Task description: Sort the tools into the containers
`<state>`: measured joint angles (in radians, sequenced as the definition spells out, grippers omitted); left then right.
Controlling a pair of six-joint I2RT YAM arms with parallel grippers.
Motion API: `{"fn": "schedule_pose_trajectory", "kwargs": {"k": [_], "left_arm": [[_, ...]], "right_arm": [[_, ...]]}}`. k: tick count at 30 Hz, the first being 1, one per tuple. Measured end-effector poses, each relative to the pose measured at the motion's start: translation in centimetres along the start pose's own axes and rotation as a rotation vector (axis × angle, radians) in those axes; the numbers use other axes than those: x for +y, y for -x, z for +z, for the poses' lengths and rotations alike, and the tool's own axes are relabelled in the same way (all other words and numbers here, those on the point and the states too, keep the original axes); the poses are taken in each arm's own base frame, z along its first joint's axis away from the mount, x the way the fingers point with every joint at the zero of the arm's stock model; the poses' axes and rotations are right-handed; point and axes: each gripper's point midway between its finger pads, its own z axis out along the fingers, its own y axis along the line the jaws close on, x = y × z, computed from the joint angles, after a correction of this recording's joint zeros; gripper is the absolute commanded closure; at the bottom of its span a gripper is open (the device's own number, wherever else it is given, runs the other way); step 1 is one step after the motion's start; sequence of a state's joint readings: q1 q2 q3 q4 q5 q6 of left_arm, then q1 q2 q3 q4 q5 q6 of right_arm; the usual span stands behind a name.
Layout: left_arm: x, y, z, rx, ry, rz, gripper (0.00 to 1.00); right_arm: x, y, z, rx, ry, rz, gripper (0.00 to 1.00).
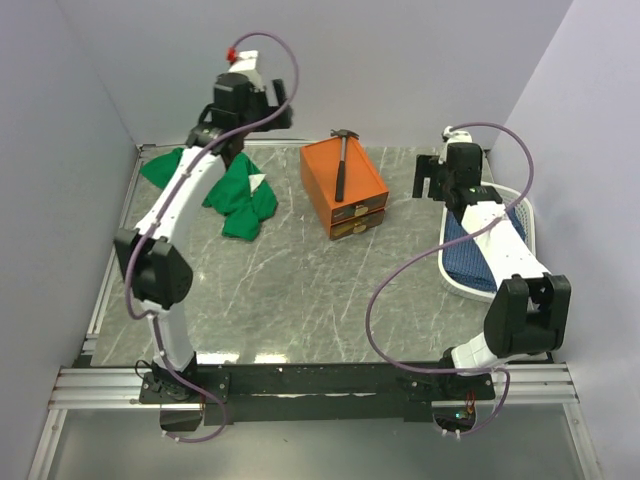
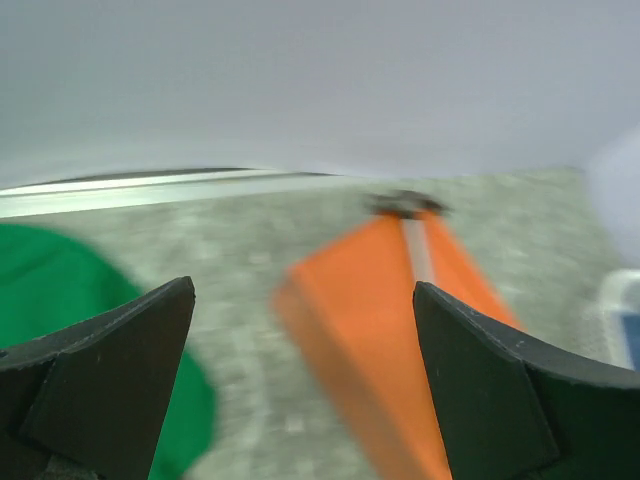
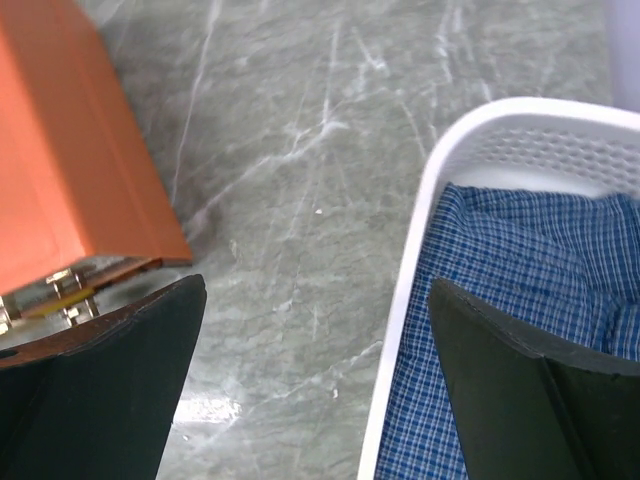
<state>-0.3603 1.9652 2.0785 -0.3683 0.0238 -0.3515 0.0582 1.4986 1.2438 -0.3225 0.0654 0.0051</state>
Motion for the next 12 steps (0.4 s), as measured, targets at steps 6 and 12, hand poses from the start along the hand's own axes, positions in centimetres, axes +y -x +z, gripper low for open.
{"fn": "schedule_pose_trajectory", "kwargs": {"k": [6, 12], "left_arm": [[9.5, -0.6, -3.4, 0.002, 0.268, 0.102, 0.03], [16.8, -6.4, -6.2, 0.16, 0.411, 0.114, 0.04]], "right_arm": [[-0.7, 1.3, -1.6, -0.047, -0.054, 0.095, 0.0], [-1.0, 3.9, -4.9, -0.149, -0.054, 0.137, 0.0]]}}
